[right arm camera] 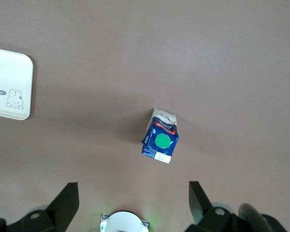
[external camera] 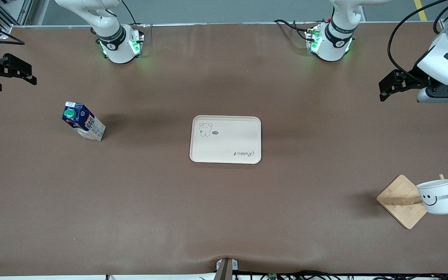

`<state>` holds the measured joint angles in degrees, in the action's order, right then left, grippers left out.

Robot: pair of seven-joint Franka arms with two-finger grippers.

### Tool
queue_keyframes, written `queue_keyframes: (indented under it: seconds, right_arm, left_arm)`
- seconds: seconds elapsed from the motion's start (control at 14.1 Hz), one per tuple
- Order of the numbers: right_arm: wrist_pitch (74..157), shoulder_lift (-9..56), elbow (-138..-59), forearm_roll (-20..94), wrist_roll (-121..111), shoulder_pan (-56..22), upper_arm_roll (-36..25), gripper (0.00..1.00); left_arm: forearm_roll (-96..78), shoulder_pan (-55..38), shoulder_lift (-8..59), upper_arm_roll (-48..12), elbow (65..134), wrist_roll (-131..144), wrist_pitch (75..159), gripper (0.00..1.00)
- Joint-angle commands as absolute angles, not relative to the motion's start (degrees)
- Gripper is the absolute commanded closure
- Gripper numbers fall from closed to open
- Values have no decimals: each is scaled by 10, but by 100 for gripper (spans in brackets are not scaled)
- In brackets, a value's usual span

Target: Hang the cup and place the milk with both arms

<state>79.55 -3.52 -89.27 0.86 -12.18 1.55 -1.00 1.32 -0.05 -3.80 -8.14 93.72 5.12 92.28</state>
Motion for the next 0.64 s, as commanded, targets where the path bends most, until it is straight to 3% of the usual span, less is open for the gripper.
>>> queue_keyframes:
  seconds: [0.0, 0.57]
  right_arm:
    - [797, -37, -894, -4, -127, 21, -15, 0]
    - [795, -37, -895, -4, -127, 22, -14, 0]
  left_arm:
    - [25, -2, -33, -82, 924, 48, 918, 0]
    - [25, -2, -34, -82, 922, 52, 901, 0]
